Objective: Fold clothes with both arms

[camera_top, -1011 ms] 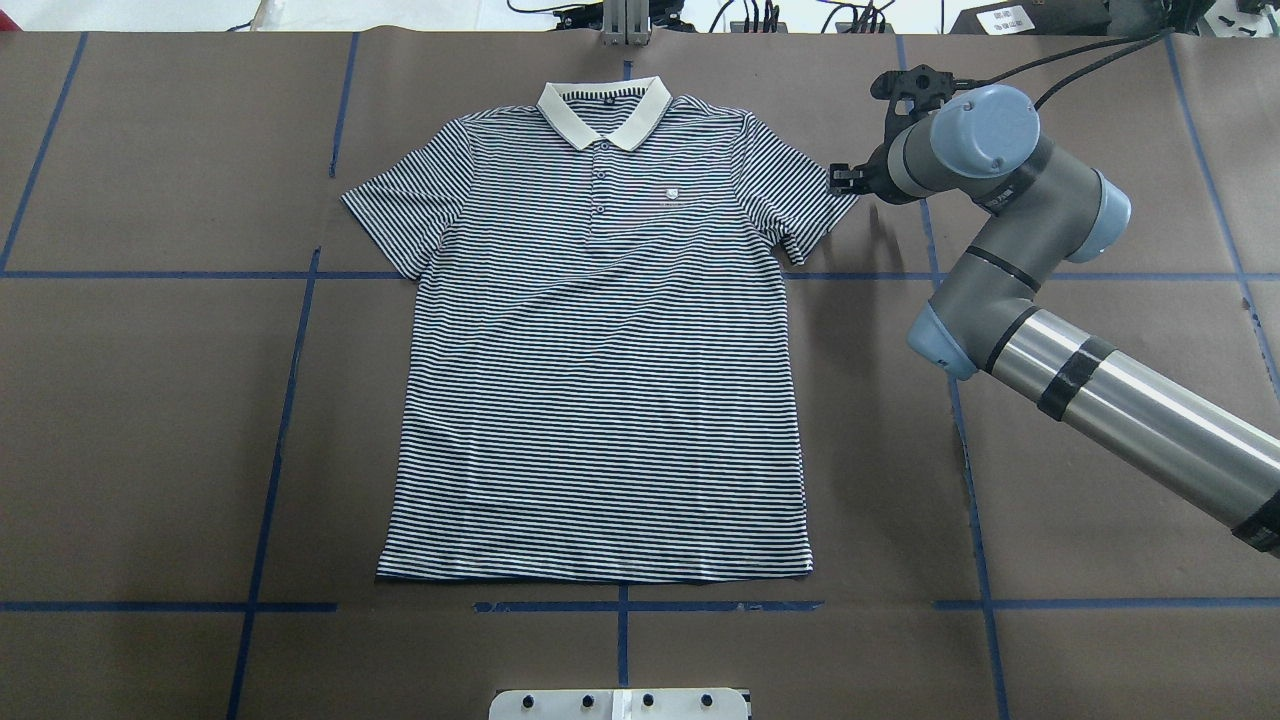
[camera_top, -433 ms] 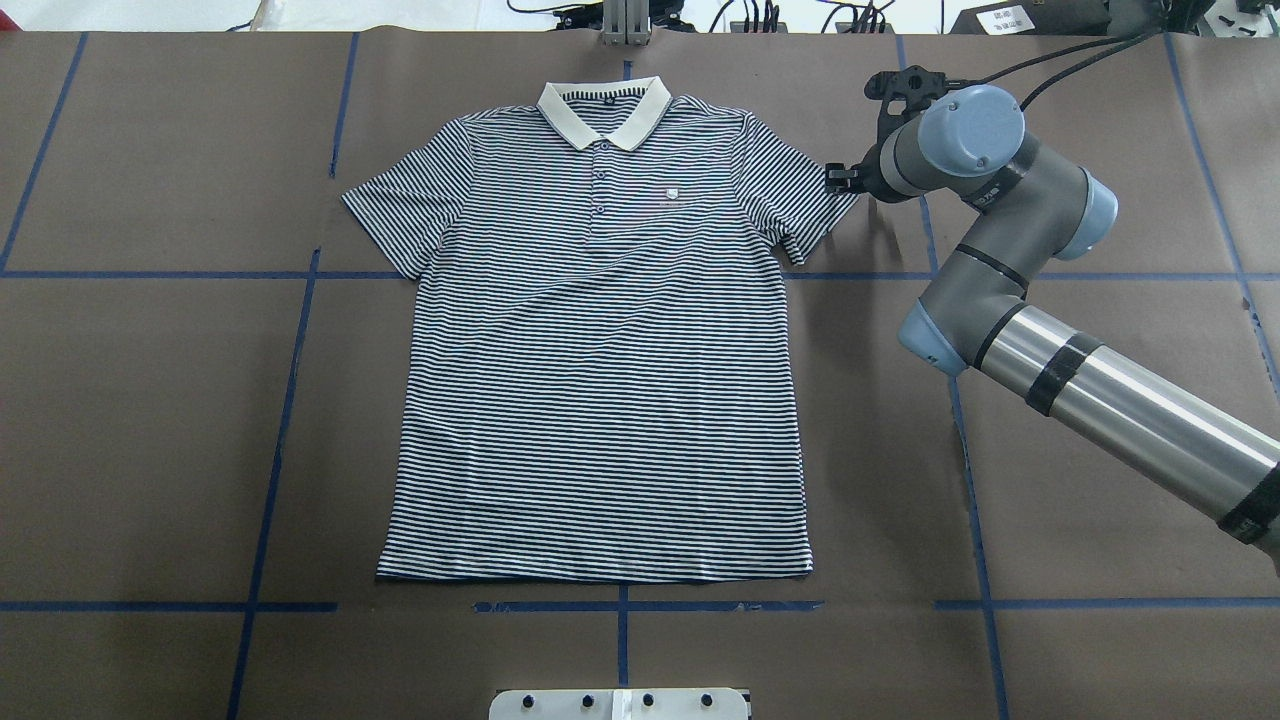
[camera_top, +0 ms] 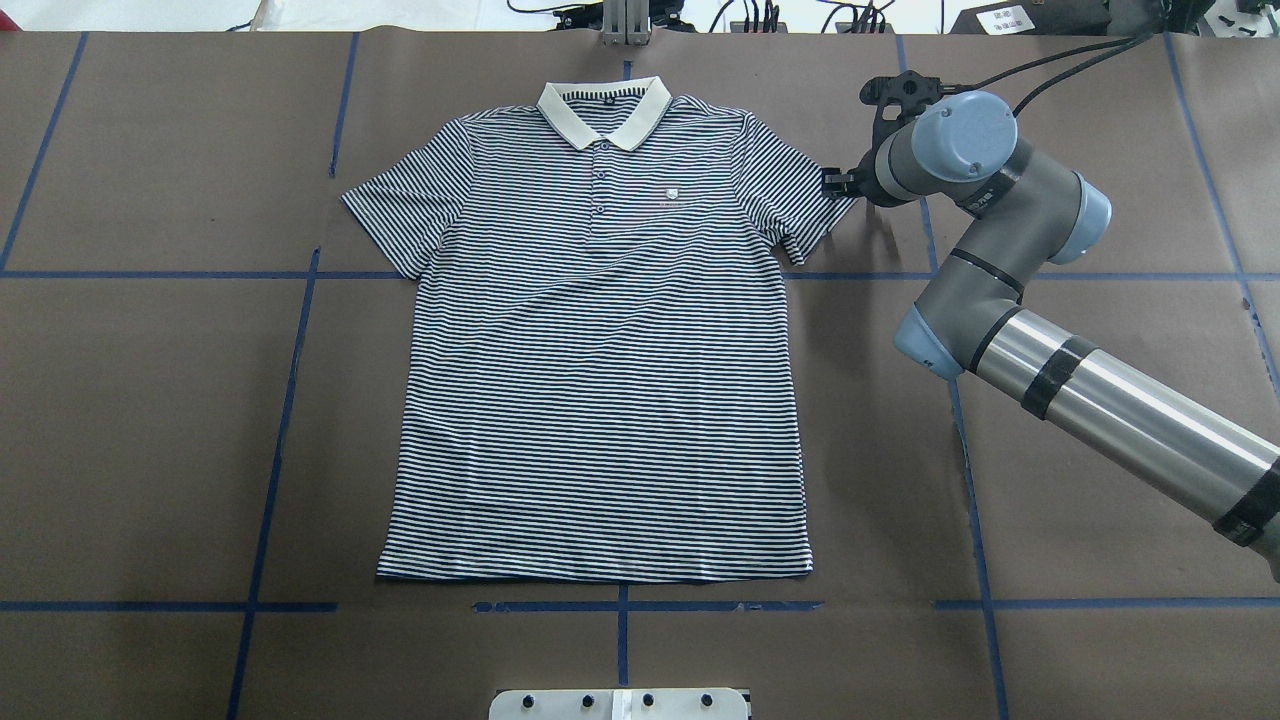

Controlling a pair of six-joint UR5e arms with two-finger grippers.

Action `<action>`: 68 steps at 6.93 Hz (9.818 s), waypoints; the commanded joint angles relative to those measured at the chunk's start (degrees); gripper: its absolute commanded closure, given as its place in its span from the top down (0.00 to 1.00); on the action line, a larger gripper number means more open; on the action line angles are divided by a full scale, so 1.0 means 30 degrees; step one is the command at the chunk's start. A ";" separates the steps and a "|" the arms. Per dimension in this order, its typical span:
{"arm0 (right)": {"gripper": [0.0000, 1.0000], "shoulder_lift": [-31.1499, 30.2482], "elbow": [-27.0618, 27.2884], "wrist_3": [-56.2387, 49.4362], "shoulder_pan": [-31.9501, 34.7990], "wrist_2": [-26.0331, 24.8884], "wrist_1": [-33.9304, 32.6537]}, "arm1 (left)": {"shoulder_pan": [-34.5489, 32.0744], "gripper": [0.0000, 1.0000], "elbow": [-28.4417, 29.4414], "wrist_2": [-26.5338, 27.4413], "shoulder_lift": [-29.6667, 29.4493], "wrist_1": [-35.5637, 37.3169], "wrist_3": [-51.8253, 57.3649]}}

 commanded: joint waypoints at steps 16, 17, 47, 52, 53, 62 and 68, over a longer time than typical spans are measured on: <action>1.00 0.7256 -0.1448 0.5046 -0.3511 -0.5863 -0.6828 | 0.0175 1.00 0.0030 0.0117 -0.0232 0.0000 -0.0113; 1.00 0.7286 -0.0369 0.2921 -0.2611 -0.3918 -0.7001 | 0.0814 1.00 0.0088 0.0146 -0.0669 0.0087 -0.0229; 1.00 -0.0565 0.5384 -0.6885 0.4986 0.6298 -0.6826 | 1.1835 0.00 0.7090 1.1719 -1.1065 0.3415 -1.6134; 1.00 -0.0595 0.5355 -0.6856 0.4899 0.6268 -0.6826 | 1.4062 0.00 1.0604 1.3154 -1.5703 0.5918 -1.9156; 1.00 -0.0653 0.5355 -0.6856 0.4869 0.6268 -0.6826 | 1.4034 0.76 1.0606 1.3126 -1.5616 0.5860 -1.8576; 1.00 -0.6797 1.8638 0.8127 -0.8404 -0.3550 -0.8251 | 1.6016 1.00 -0.5549 1.0869 -0.4002 0.5859 -1.7216; 1.00 -0.7011 1.9212 1.0722 -1.1948 -0.7501 -0.9874 | 2.2234 0.72 -0.8350 1.4179 0.0995 0.6414 -2.3872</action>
